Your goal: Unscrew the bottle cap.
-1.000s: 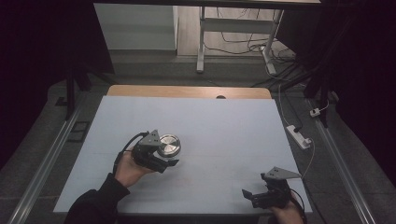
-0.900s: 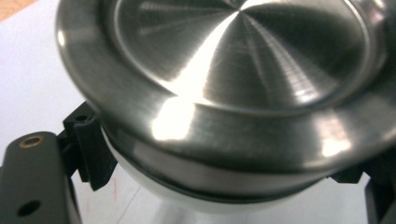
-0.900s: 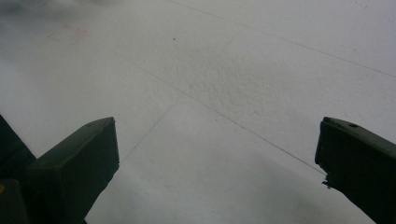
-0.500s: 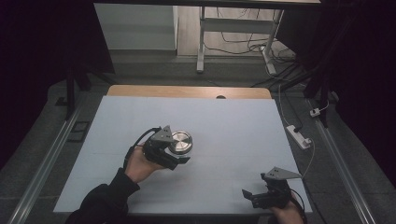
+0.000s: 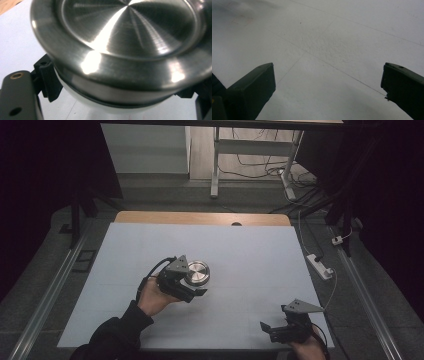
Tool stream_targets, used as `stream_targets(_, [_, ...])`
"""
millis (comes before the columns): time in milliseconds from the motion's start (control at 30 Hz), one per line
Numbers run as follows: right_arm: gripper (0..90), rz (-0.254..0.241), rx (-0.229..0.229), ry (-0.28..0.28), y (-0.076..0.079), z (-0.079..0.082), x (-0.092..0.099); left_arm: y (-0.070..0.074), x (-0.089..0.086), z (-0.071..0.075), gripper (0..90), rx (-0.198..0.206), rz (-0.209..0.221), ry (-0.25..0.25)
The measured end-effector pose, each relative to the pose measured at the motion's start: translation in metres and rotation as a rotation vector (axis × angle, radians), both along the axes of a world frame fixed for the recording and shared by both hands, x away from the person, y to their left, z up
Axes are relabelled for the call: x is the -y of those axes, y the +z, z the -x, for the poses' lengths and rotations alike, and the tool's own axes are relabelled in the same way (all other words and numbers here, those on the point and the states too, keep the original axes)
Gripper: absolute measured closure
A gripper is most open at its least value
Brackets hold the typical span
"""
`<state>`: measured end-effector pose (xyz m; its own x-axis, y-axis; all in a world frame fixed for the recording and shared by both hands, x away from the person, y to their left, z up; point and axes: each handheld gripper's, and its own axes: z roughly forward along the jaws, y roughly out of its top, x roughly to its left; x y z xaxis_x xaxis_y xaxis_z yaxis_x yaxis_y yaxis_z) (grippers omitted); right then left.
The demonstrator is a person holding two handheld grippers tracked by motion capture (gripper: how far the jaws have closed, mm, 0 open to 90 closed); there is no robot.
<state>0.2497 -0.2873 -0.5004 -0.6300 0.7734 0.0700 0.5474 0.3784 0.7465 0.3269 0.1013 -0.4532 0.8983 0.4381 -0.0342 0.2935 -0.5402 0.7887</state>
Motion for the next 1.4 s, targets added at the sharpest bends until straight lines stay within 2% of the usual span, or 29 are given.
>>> stream_targets(67, [0.0,-0.015,-0.032,0.006,0.0,0.0,0.0,-0.001,0.0,0.0,15.5,-0.005,0.008,-0.001])
stream_targets(167, [0.0,-0.043,-0.045,0.024,0.003,0.0,-0.001,-0.002,0.0,0.0,15.5,-0.006,0.016,-0.01])
stream_targets(300, [0.0,-0.072,-0.026,0.046,0.009,0.001,-0.005,-0.003,0.0,0.0,15.5,-0.009,0.014,-0.01])
stream_targets(467, [0.0,-0.072,0.004,0.076,0.014,0.001,-0.013,-0.004,0.0,0.0,15.5,-0.012,0.023,-0.006])
stream_targets(633, [0.0,-0.077,0.043,0.129,0.024,0.001,-0.026,-0.004,0.0,0.001,15.5,-0.01,0.023,-0.012])
stream_targets(867, [0.0,-0.087,0.058,0.196,0.034,-0.004,-0.046,-0.003,0.0,0.003,15.5,-0.002,0.021,-0.019])
stream_targets(967, [0.0,-0.083,0.079,0.23,0.041,-0.007,-0.057,-0.002,0.0,0.003,15.5,-0.001,0.023,-0.021])
stream_targets(1200, [0.0,-0.106,0.117,0.31,0.059,-0.018,-0.086,-0.003,0.0,0.004,15.5,-0.001,0.017,-0.024])
stream_targets(1300, [0.0,-0.121,0.123,0.331,0.063,-0.023,-0.097,-0.003,0.0,0.004,15.5,-0.003,0.015,-0.024])
stream_targets(1400, [0.0,-0.14,0.096,0.358,0.065,-0.03,-0.107,-0.003,0.0,0.004,15.5,-0.002,0.009,-0.029])
